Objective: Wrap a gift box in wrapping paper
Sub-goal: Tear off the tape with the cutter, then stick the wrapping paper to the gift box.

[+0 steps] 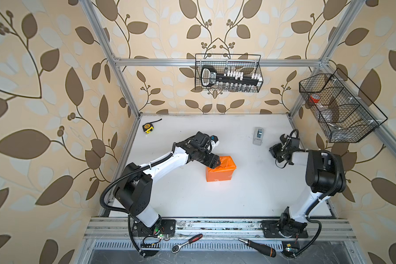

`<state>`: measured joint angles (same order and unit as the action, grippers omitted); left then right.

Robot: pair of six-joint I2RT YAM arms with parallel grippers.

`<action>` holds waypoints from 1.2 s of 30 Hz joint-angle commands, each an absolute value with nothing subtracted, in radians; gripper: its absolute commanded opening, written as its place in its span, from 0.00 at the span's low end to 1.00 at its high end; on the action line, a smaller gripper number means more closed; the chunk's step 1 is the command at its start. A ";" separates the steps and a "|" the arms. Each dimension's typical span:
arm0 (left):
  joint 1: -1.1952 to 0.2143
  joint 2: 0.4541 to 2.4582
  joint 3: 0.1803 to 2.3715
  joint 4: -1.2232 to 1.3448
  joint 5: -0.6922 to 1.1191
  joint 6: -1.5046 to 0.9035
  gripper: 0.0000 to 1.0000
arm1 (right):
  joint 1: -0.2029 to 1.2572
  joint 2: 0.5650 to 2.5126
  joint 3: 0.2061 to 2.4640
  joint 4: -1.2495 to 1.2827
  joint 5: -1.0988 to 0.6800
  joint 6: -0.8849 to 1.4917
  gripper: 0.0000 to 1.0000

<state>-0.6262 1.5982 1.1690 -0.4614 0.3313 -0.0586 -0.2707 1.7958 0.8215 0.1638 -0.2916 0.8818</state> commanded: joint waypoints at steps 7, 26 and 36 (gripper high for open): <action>-0.654 1.653 1.147 -0.565 0.281 -0.025 0.77 | -0.124 1.342 0.733 -0.090 -0.440 0.754 0.00; -0.659 1.633 1.141 -0.565 0.275 -0.031 0.77 | 0.530 1.003 0.710 -0.078 -0.445 1.070 0.00; -0.660 1.625 1.138 -0.565 0.270 -0.032 0.77 | 0.580 1.114 0.698 -0.016 -0.450 1.059 0.00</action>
